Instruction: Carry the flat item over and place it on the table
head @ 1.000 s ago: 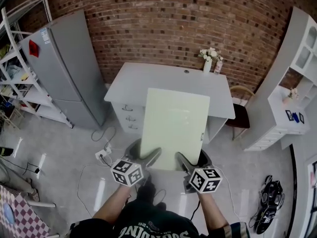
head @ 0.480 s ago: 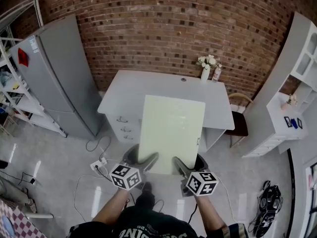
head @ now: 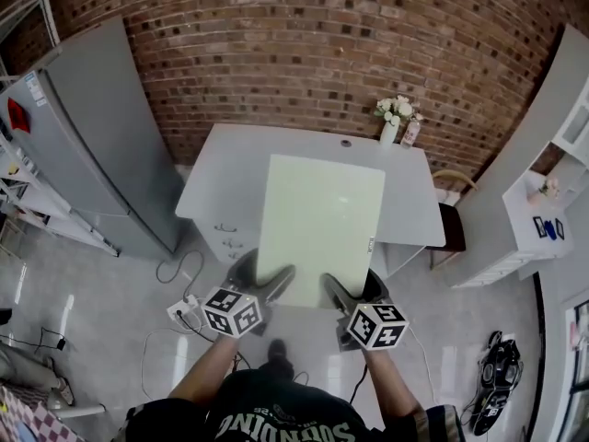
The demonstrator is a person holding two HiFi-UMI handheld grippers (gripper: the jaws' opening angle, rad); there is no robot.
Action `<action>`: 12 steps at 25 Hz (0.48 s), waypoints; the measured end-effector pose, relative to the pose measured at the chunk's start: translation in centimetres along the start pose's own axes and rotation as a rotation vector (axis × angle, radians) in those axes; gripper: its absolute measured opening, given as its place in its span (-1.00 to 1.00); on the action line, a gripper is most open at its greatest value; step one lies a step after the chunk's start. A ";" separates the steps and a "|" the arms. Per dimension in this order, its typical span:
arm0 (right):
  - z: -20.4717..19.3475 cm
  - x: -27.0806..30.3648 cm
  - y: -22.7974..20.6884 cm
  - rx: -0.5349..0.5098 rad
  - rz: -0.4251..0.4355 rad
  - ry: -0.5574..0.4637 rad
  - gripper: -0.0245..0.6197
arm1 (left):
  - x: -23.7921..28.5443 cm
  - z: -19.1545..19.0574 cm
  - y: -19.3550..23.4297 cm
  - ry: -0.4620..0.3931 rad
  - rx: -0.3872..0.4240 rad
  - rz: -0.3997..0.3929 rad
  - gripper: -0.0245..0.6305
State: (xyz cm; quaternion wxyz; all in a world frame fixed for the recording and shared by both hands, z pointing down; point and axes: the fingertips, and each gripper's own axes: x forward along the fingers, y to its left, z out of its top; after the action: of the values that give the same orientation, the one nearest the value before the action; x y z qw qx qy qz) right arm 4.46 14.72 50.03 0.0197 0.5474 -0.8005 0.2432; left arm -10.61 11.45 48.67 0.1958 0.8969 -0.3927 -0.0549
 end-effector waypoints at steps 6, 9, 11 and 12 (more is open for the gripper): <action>1.2 5.0 0.9 0.005 -0.015 -0.007 0.44 | 1.8 2.1 4.7 0.004 0.006 -0.017 0.33; 1.8 6.8 1.0 0.005 -0.025 -0.010 0.44 | 2.7 2.8 6.3 0.007 0.001 -0.026 0.33; 1.9 7.6 0.9 0.006 -0.034 -0.013 0.44 | 3.3 2.9 7.1 0.010 -0.001 -0.034 0.33; 1.9 7.9 0.7 0.007 -0.038 -0.014 0.44 | 3.6 2.9 7.3 0.012 -0.001 -0.038 0.33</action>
State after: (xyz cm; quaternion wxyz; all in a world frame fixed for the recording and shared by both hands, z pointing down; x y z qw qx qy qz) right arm 1.10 7.32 50.41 0.0168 0.5642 -0.7893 0.2418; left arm -13.84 3.44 49.09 0.1975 0.9044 -0.3745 -0.0532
